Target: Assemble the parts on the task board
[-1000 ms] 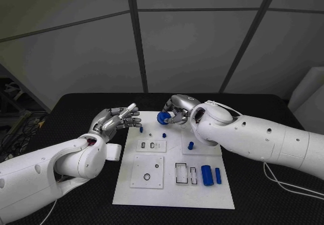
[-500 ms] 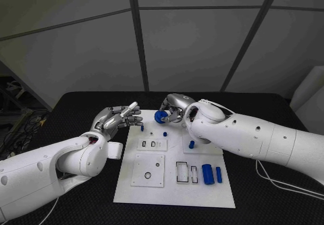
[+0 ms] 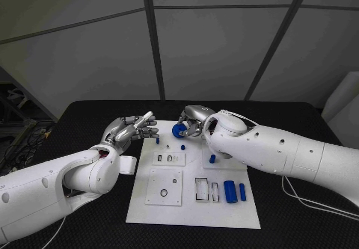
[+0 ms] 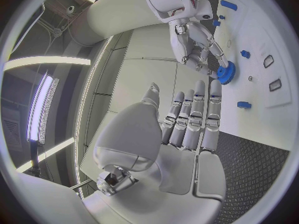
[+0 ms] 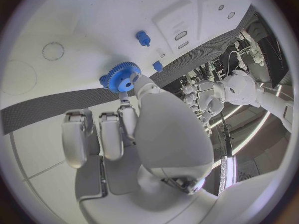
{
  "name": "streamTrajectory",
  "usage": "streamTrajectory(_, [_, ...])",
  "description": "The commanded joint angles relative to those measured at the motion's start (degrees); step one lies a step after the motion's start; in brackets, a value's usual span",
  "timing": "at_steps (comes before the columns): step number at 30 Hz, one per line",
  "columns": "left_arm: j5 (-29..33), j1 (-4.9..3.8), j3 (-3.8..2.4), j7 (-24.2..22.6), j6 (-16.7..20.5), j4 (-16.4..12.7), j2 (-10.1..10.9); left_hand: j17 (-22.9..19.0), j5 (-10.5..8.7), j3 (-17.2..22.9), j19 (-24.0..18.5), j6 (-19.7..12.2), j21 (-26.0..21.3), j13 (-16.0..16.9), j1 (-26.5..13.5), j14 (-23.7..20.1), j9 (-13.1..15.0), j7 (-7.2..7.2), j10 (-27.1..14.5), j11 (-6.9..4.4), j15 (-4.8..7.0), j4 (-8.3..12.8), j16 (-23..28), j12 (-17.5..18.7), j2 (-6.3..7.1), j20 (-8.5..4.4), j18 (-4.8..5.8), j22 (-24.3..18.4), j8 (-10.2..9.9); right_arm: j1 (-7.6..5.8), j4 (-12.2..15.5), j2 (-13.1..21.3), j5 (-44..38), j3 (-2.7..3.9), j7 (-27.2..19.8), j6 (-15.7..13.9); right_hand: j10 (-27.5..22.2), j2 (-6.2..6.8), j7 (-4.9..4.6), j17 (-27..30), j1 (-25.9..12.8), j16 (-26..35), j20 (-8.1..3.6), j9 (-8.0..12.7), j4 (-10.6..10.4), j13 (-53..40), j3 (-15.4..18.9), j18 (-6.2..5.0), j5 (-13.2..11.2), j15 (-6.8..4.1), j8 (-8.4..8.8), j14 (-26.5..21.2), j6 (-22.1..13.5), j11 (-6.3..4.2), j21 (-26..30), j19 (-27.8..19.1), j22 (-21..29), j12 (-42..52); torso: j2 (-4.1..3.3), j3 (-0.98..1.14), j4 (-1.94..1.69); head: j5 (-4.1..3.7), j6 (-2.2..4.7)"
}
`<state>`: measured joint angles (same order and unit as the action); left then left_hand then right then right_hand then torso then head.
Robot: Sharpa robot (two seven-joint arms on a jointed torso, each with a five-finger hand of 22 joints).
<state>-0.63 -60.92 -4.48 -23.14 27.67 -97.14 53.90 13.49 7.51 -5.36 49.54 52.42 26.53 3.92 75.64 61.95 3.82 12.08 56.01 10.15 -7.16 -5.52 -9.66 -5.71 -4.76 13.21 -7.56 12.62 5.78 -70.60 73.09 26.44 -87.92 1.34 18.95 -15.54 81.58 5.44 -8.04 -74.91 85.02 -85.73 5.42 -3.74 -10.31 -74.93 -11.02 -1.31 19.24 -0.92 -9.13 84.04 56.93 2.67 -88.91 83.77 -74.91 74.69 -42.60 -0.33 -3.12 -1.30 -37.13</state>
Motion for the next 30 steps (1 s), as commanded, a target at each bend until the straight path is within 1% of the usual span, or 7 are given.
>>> streamTrajectory(1, [-0.45,-0.11,-0.05,-0.25,-0.63,-0.16,-0.04,0.06,0.04,-0.02,-0.33,0.15,0.31,-0.09,0.30,-0.26,-0.05,0.32,-0.40,-0.16,-0.03,0.27,0.19,0.19,-0.17,0.04,-2.73,0.07,-0.21,-0.12,-0.25,-0.21,-0.66,-0.03,0.42,1.08,-0.35,-0.07,-0.05,-6.85,-0.39,-0.33,-0.02,-0.20,0.08,0.02,-0.44,0.89,0.25,-0.15,-0.15,4.34,0.26,0.28,-0.35,4.90,-13.40,-0.29,0.01,-0.03,-0.01,-0.02,-0.08])
streamTrajectory(8, [-0.45,-0.13,-0.05,-0.23,-0.61,-0.16,-0.01,0.06,0.04,-0.02,-0.33,0.15,0.31,-0.09,0.30,-0.26,-0.05,0.32,-0.40,-0.16,-0.03,0.27,0.19,0.19,-0.17,0.04,-2.73,0.07,-0.21,-0.12,-0.81,-0.57,-0.73,-0.14,0.73,2.26,-0.55,0.17,-0.14,-6.79,-0.87,-0.30,0.02,-0.16,0.00,0.17,-0.62,0.89,-0.28,-0.09,0.09,4.32,0.09,0.37,-0.34,4.89,-13.38,-0.54,0.02,-0.03,-0.03,-0.04,-0.22])
streamTrajectory(12, [-0.45,-0.14,-0.05,-0.23,-0.61,-0.12,-0.05,0.06,0.04,-0.02,-0.33,0.15,0.31,-0.09,0.30,-0.26,-0.05,0.32,-0.40,-0.16,-0.03,0.27,0.19,0.19,-0.17,0.04,-2.73,0.07,-0.21,-0.12,-1.10,-0.79,-0.74,-0.47,0.76,2.86,-1.05,0.38,-0.29,-6.73,-1.25,-0.27,0.08,-0.08,-0.03,0.81,-0.82,0.86,-0.88,0.00,0.49,4.29,-0.37,0.49,-0.29,4.80,-13.28,-1.30,0.02,-0.03,-0.02,-0.07,-0.28])
streamTrajectory(15, [-0.45,-0.15,-0.05,-0.21,-0.63,-0.09,-0.09,0.06,0.04,-0.02,-0.33,0.15,0.31,-0.09,0.30,-0.26,-0.05,0.32,-0.40,-0.16,-0.03,0.27,0.19,0.19,-0.17,0.04,-2.73,0.07,-0.21,-0.12,-1.29,-0.95,-0.75,-0.81,0.76,3.31,-1.43,0.61,-0.49,-6.72,-1.60,-0.26,0.18,-0.01,-0.04,1.25,-0.99,0.85,-1.41,0.14,0.96,4.28,-1.01,0.66,-0.27,4.76,-13.24,-1.86,0.02,-0.01,-0.01,-0.03,-0.30])
streamTrajectory(19, [-0.45,-0.15,-0.05,-0.19,-0.63,-0.07,-0.09,0.17,0.04,-0.07,-0.40,0.11,0.35,-0.09,0.31,-0.31,-0.05,0.38,-0.45,-0.12,-0.06,0.38,0.31,0.27,-0.09,0.07,-2.73,0.10,-0.29,-0.12,-1.57,-1.16,-0.77,-1.04,0.85,4.03,-2.07,1.02,-0.97,-6.79,-2.20,-0.29,0.50,0.04,0.01,1.98,-1.26,0.84,-2.71,0.51,2.17,4.28,-2.78,1.10,-0.23,4.70,-13.18,-2.80,0.01,0.01,-0.01,-0.02,-0.37])
streamTrajectory(25, [-0.45,-0.16,-0.05,-0.16,-0.62,-0.04,-0.11,0.17,0.04,-0.07,-0.40,0.11,0.35,-0.09,0.31,-0.31,-0.05,0.38,-0.45,-0.12,-0.06,0.38,0.31,0.27,-0.09,0.07,-2.73,0.10,-0.29,-0.12,-1.61,-1.18,-0.96,-1.14,0.96,4.79,-2.23,1.24,-1.06,-6.82,-2.58,-0.30,0.62,-0.01,-0.02,2.13,-1.23,0.83,-3.26,0.63,2.44,4.29,-3.10,1.21,-0.21,4.67,-13.14,-3.00,0.01,0.02,0.00,-0.05,-0.52])
streamTrajectory(30, [-0.45,-0.16,-0.05,-0.14,-0.60,0.00,-0.13,0.17,0.04,-0.07,-0.40,0.11,0.35,-0.09,0.31,-0.31,-0.05,0.38,-0.45,-0.12,-0.06,0.38,0.31,0.27,-0.09,0.07,-2.73,0.10,-0.29,-0.12,-1.49,-1.04,-1.22,-1.16,1.07,4.60,-2.35,1.41,-1.11,-6.82,-2.82,-0.31,0.68,-0.03,-0.05,2.28,-1.16,0.81,-3.42,0.68,2.56,4.28,-3.23,1.26,-0.19,4.62,-13.09,-3.19,0.02,0.05,0.03,-0.01,-0.53])
